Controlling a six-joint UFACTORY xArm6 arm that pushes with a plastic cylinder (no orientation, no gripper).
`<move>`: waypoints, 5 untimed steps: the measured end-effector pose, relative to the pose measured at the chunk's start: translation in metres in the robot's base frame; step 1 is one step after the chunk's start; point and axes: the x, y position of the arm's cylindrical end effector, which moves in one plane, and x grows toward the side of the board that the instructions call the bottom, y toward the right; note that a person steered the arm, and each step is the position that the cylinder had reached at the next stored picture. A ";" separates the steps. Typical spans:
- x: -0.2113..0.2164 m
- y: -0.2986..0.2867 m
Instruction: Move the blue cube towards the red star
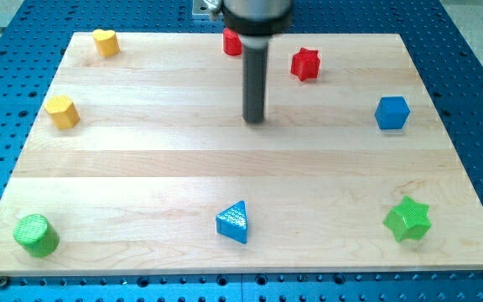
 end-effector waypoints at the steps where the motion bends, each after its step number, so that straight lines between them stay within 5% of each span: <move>1: 0.076 0.121; 2: 0.045 0.249; 3: -0.039 0.262; 5: -0.060 0.158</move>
